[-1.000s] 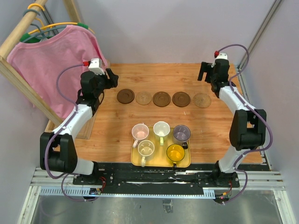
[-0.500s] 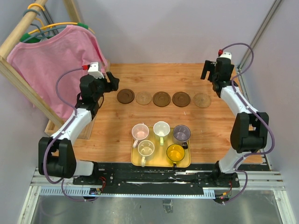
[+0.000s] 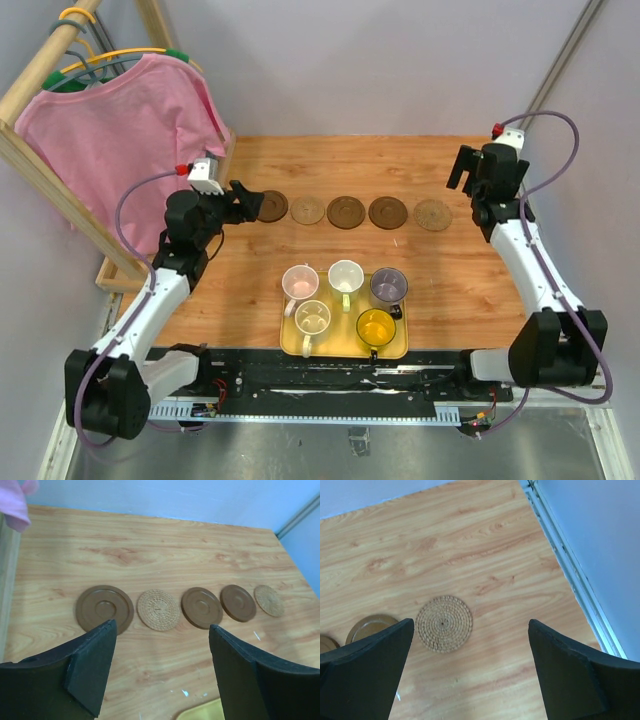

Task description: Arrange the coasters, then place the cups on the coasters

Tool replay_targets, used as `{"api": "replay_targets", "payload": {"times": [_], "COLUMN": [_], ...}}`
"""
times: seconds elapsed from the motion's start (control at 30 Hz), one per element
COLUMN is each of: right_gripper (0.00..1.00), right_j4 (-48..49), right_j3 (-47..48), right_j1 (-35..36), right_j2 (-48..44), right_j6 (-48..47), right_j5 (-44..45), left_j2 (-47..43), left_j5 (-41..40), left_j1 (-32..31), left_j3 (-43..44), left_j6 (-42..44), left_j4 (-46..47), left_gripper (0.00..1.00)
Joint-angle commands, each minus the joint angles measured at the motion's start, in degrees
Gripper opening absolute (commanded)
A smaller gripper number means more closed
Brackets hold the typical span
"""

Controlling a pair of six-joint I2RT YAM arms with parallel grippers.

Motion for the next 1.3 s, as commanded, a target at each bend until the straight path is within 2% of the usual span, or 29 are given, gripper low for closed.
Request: {"api": "replay_targets", "payload": {"times": [0.0, 0.13, 0.23, 0.43, 0.67, 1.03, 1.27], "right_gripper": [0.98, 0.99, 0.98, 0.98, 0.98, 0.94, 0.89], "right_j4": [-7.65, -13.15, -16.87, -25.58, -31.07, -32.17, -31.73], "right_j3": [-3.34, -7.39, -11.71, -17.07, -22.97, -27.48, -28.45], "right_j1": [-1.0, 0.01, 3.92, 17.13, 25.57, 36.85, 40.75], "right_j2": [-5.12, -10.37, -15.75, -26.02, -33.27, -32.72, -32.4], "right_j6": [4.4, 6.67, 7.39, 8.44, 13.58, 18.58, 19.79], "right_j5": [-2.33, -9.07, -7.83, -3.07, -6.3, -8.35, -9.34], "left_j2": [-5.07, -8.48, -10.69, -16.42, -19.67, -17.07, -16.93], "left_j5": [1.27, 2.08, 2.16, 2.5, 3.56, 5.09, 5.09], "left_j1": [-1.74, -3.71, -5.9, -6.72, -6.78, -6.92, -6.91], "left_j3": [-3.28, -6.77, -9.21, -14.05, -17.32, -20.55, -20.51], "left_j6": [-1.67, -2.8, -3.38, -4.86, -5.88, -7.85, -7.64], "left_j4": [-2.24, -3.18, -4.07, -4.63, -5.97, -1.96, -2.06], "left_gripper": [0.78, 0.79, 0.79, 0.8, 0.8, 0.81, 0.81]}}
